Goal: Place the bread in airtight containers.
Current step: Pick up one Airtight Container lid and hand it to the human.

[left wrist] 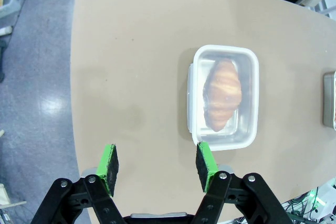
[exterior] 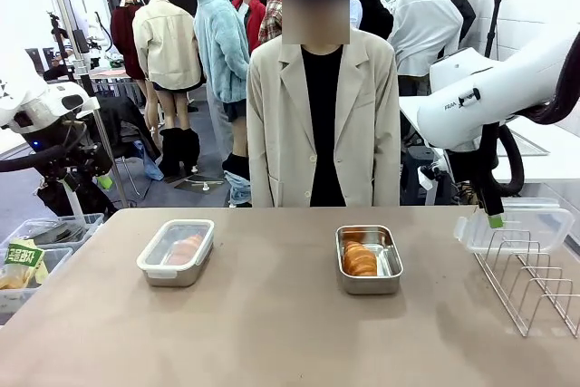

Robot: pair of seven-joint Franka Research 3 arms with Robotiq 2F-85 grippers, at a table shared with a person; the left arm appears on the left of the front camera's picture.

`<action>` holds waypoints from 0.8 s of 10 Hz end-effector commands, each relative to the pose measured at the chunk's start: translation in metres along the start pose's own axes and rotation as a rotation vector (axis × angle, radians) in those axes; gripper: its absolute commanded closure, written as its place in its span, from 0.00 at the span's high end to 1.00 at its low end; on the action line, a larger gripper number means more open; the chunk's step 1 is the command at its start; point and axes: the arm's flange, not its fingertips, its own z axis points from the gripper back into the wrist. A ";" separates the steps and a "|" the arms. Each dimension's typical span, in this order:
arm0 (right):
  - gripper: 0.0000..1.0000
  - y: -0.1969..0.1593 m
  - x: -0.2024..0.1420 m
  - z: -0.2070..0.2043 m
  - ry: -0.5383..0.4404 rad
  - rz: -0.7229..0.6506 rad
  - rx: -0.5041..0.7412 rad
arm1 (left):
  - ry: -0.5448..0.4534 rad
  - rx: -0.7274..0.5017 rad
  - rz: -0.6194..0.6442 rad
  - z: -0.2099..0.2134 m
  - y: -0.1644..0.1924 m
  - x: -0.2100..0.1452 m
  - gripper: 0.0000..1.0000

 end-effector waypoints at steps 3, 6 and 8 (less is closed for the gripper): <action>0.00 -0.002 0.003 0.006 -0.008 -0.004 0.017 | 0.003 0.021 0.007 0.002 0.001 0.000 0.77; 0.00 -0.001 0.003 0.012 0.007 -0.020 0.012 | 0.003 0.021 0.007 0.002 0.001 0.000 0.77; 0.00 0.003 0.002 0.023 0.032 0.001 0.001 | 0.003 0.021 0.007 0.002 0.001 0.000 0.77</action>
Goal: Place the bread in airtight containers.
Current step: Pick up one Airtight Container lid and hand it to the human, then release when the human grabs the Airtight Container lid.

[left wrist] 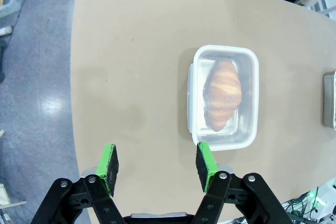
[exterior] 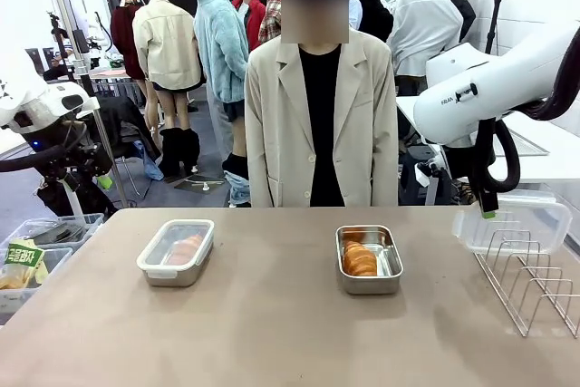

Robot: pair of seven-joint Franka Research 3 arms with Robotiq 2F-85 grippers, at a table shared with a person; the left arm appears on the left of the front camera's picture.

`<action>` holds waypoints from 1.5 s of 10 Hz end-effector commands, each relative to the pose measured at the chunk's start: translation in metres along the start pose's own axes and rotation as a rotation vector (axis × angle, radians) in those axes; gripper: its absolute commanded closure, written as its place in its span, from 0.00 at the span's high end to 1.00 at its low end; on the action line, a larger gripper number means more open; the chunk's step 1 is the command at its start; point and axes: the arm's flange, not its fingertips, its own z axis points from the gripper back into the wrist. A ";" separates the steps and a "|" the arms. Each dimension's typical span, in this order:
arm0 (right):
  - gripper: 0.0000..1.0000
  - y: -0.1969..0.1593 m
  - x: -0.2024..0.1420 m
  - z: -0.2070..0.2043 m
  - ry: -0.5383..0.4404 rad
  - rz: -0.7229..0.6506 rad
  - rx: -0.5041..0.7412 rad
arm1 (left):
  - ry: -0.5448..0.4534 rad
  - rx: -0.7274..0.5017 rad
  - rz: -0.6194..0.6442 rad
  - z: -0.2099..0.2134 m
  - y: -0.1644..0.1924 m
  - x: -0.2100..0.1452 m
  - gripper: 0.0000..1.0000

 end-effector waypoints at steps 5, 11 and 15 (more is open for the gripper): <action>0.00 0.003 -0.001 0.031 -0.015 -0.025 -0.015 | 0.002 0.021 0.007 0.003 0.001 0.000 0.77; 0.00 0.055 -0.018 0.085 -0.023 -0.020 -0.207 | 0.002 0.021 0.007 0.003 0.001 0.000 0.77; 0.00 0.103 0.004 0.167 -0.012 0.046 -0.502 | 0.002 0.021 0.007 0.003 0.001 0.000 0.77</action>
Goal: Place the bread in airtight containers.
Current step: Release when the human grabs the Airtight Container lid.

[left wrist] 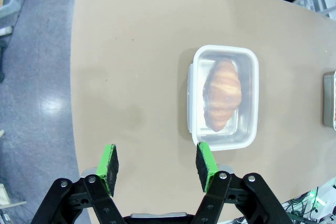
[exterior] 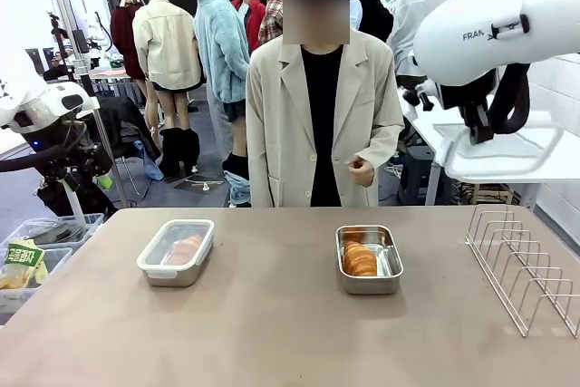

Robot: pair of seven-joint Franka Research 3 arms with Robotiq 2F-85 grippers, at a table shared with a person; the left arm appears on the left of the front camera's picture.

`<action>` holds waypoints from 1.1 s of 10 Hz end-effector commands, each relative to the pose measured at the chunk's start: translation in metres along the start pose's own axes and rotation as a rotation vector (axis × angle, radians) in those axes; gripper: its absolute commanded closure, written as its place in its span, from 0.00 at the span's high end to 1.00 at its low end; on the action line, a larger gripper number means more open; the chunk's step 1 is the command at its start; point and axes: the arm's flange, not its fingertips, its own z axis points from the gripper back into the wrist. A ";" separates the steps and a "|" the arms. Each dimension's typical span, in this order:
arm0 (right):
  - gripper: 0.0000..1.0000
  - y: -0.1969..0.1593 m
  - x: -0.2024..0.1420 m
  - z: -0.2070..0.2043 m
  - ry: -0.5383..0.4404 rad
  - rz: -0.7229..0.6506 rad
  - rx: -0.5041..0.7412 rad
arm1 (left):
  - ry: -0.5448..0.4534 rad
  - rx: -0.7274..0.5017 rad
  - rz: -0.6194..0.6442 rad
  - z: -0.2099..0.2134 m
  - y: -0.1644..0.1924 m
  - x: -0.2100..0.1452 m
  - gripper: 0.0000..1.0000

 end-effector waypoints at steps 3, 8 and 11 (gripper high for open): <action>0.00 -0.026 0.048 0.027 -0.097 0.006 -0.196 | 0.003 0.021 0.007 0.002 0.001 0.000 0.77; 0.00 -0.068 0.103 0.004 -0.131 0.016 -0.176 | 0.003 0.021 0.007 0.002 0.001 0.000 0.77; 0.00 -0.075 0.107 -0.003 -0.139 0.035 -0.163 | 0.003 0.021 0.007 0.002 0.001 0.000 0.77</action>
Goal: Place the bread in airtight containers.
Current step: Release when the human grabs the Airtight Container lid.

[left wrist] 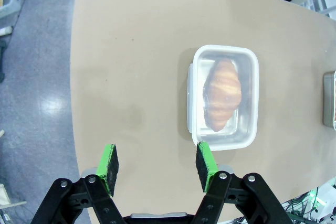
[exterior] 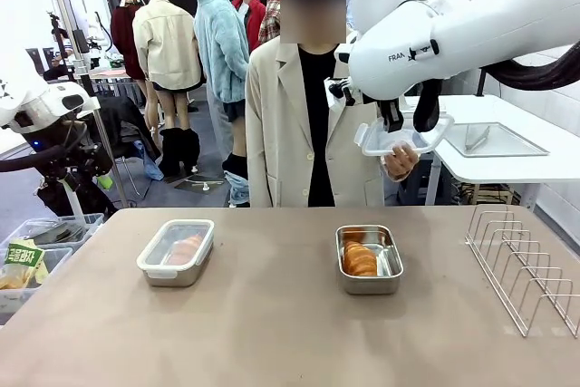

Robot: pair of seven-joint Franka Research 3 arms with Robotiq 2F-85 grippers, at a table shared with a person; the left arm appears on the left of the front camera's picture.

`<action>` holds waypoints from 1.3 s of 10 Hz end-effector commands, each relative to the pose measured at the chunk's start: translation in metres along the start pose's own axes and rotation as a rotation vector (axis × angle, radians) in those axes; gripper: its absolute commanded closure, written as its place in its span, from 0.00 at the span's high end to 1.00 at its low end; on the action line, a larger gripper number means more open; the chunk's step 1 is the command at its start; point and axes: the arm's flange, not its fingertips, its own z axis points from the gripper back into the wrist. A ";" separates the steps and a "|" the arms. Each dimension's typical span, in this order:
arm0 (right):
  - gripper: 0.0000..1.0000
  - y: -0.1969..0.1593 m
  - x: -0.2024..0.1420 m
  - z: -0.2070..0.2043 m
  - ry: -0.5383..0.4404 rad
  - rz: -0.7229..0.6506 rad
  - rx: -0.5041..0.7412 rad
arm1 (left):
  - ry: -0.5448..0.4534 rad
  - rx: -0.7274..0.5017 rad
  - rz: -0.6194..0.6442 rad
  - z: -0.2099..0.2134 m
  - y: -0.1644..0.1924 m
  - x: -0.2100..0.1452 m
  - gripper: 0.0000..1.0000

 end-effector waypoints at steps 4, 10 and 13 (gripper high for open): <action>0.27 -0.005 -0.006 0.009 0.027 0.016 0.048 | 0.003 0.021 0.008 0.002 0.001 0.000 0.77; 1.00 0.054 -0.103 0.067 -0.225 0.071 0.389 | 0.003 0.021 0.008 0.002 0.001 0.000 0.77; 1.00 0.081 -0.142 0.049 -0.304 0.040 0.471 | 0.003 0.021 0.008 0.002 0.001 0.000 0.77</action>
